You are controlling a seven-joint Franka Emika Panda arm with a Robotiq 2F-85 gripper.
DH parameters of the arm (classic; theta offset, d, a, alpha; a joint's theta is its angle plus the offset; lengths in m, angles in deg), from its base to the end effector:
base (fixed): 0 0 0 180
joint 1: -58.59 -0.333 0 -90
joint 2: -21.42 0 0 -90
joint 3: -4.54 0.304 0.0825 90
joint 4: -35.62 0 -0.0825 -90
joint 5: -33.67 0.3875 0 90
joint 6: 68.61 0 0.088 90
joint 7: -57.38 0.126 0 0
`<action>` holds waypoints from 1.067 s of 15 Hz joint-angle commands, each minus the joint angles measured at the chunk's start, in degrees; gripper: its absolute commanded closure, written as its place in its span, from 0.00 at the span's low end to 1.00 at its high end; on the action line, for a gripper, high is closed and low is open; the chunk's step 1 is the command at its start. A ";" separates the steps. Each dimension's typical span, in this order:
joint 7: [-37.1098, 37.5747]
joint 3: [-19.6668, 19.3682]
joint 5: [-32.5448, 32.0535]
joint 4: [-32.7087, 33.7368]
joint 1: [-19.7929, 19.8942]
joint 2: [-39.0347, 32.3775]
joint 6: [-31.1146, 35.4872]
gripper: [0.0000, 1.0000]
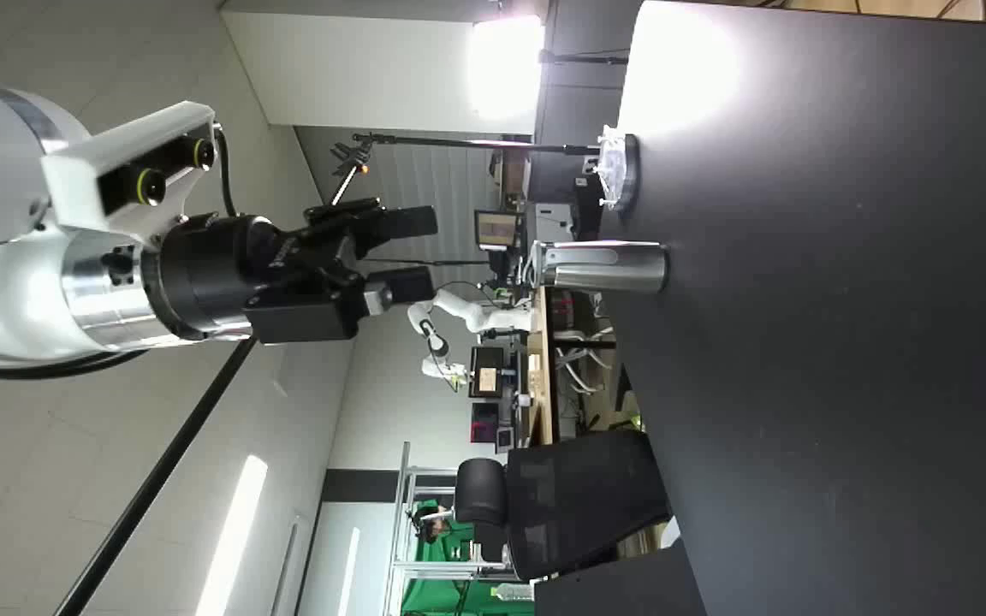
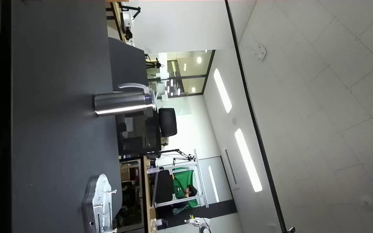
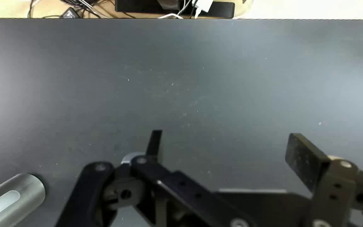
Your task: Close the lid on the top of the thermos flask
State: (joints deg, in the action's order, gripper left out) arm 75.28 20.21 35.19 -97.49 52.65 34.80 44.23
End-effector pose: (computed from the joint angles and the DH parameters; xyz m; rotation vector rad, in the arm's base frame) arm 0.4269 0.1716 0.3876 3.0571 0.0639 -0.1651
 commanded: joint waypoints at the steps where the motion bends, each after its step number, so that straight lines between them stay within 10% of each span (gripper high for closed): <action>1: 0.22 -1.15 -0.29 0.09 -1.19 -0.11 -0.02 0.00; 16: -0.41 -2.77 -1.61 1.30 0.23 -0.82 0.89 0.00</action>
State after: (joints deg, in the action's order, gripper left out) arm 75.27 19.86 34.90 -97.44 52.49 34.75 44.44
